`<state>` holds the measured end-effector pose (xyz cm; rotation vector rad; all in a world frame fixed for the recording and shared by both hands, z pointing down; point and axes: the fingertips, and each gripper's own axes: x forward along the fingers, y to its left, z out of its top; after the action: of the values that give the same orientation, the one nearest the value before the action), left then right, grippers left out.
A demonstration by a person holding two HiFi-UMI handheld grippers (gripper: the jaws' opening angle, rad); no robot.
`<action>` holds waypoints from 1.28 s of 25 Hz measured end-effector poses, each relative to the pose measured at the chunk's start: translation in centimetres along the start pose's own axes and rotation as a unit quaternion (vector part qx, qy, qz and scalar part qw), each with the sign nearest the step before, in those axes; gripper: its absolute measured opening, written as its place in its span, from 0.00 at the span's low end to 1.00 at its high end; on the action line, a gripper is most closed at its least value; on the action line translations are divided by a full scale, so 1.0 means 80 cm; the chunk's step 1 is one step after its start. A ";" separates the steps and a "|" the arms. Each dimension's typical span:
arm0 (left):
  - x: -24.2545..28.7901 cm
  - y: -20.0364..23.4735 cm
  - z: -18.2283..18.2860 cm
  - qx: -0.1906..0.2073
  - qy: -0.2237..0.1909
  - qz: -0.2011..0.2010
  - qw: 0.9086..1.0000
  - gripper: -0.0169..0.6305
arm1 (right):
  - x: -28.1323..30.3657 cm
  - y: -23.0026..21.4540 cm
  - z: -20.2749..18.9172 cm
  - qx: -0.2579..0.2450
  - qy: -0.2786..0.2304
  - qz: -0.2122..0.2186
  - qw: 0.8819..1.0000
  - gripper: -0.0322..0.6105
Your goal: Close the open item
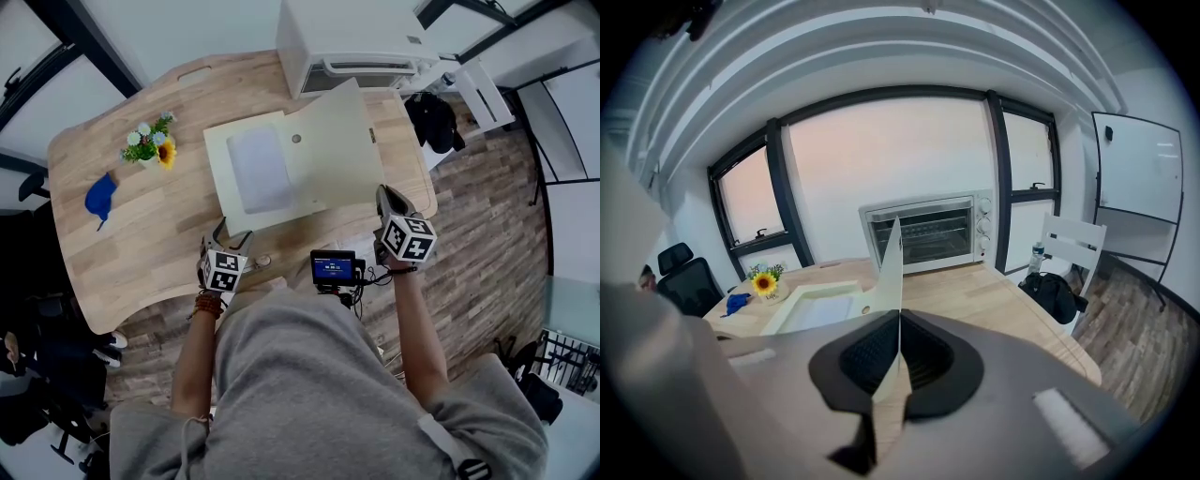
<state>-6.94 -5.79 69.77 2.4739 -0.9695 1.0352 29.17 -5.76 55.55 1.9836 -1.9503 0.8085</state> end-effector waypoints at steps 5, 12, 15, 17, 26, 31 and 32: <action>-0.001 0.000 -0.001 -0.003 0.000 0.002 1.000 0.51 | -0.003 0.007 0.002 -0.004 -0.001 0.015 1.000 0.07; 0.000 0.000 0.000 -0.003 0.000 0.004 1.000 0.51 | -0.003 0.012 0.004 -0.005 -0.004 0.030 1.000 0.07; 0.000 0.001 0.000 -0.004 0.000 0.004 1.000 0.51 | -0.003 0.015 0.005 -0.006 -0.004 0.034 0.999 0.07; -0.001 -0.001 -0.001 -0.004 0.000 0.003 1.000 0.51 | -0.004 0.018 0.005 -0.008 -0.004 0.038 0.999 0.07; 0.000 0.000 0.000 -0.005 -0.003 0.002 1.000 0.51 | -0.001 0.031 0.007 -0.006 0.002 0.057 0.998 0.07; 0.000 0.001 0.000 -0.005 -0.005 0.002 1.000 0.51 | 0.001 0.039 0.009 -0.003 0.005 0.071 0.997 0.07; 0.000 0.001 0.000 -0.004 -0.005 0.002 1.000 0.51 | 0.001 0.041 0.009 -0.003 0.006 0.074 0.997 0.07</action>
<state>-6.99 -5.83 69.81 2.4742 -0.9797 1.0175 26.13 -6.47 54.32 1.8441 -2.1097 0.8466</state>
